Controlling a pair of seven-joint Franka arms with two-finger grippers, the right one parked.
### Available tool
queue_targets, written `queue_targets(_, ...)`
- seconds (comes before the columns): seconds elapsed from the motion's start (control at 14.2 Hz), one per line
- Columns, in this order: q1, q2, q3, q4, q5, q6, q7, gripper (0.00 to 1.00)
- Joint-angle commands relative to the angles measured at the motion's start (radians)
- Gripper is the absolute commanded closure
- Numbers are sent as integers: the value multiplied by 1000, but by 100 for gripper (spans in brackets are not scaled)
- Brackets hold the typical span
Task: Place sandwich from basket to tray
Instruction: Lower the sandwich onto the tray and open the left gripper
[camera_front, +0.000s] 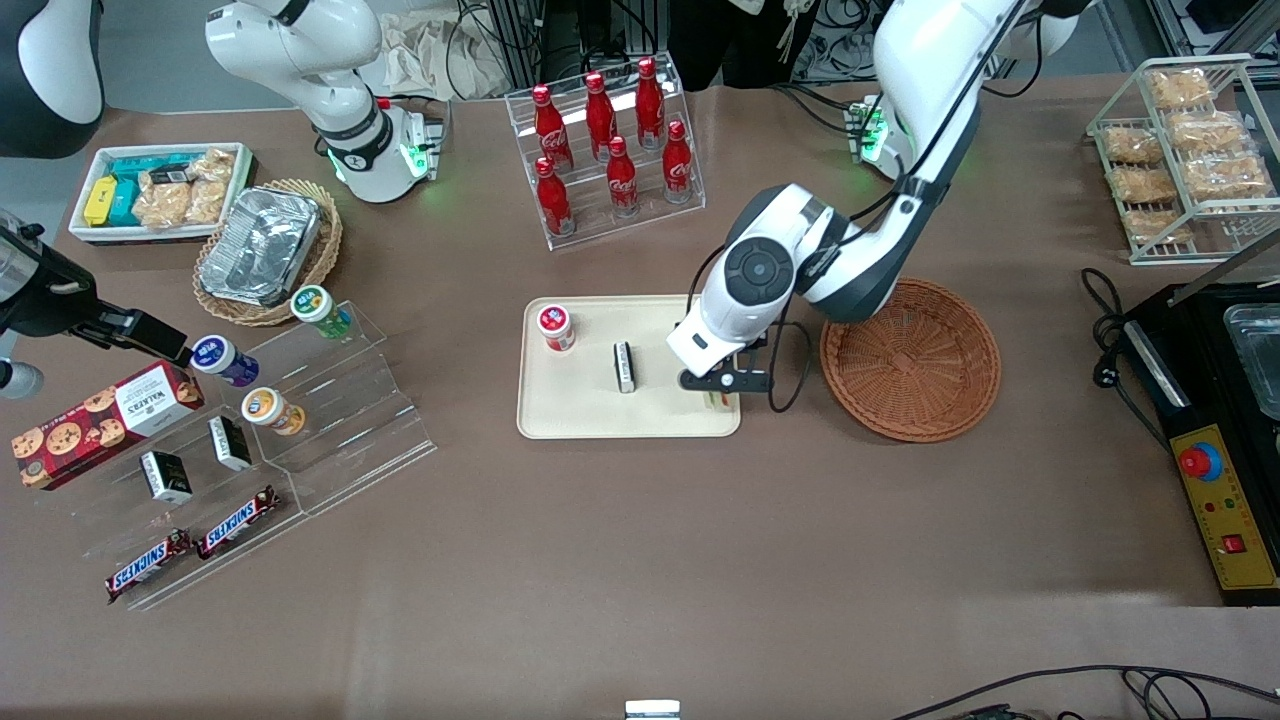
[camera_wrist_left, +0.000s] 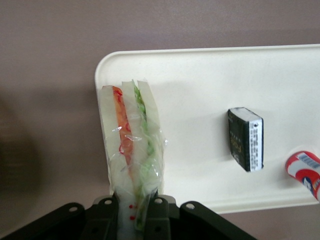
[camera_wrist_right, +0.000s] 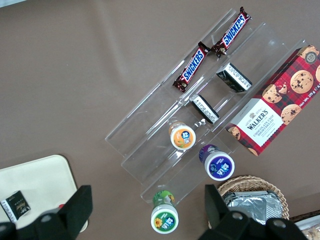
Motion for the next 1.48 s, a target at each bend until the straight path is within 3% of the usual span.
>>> queue_targets(0.0, -11, 41, 6, 11, 6, 40, -22, 100)
queue_targets(0.21, -11, 69, 7, 1, 7, 89, -20, 100)
queue_targets(0.28, -13, 74, 7, -1, 7, 99, -22, 76)
queue_targets(0.35, -14, 74, 7, -2, 9, 100, -17, 20)
queue_targets(0.42, -14, 68, 9, -2, 10, 96, -15, 1)
queue_targets(0.63, -3, 26, 13, -1, 93, 52, -37, 0)
queue_targets(0.85, 24, -64, 32, 11, 101, -110, -43, 1)
queue_targets(1.27, 208, -288, 35, 10, 176, -342, 66, 1)
queue_targets(1.41, 280, -362, 41, 11, 238, -446, 153, 1)
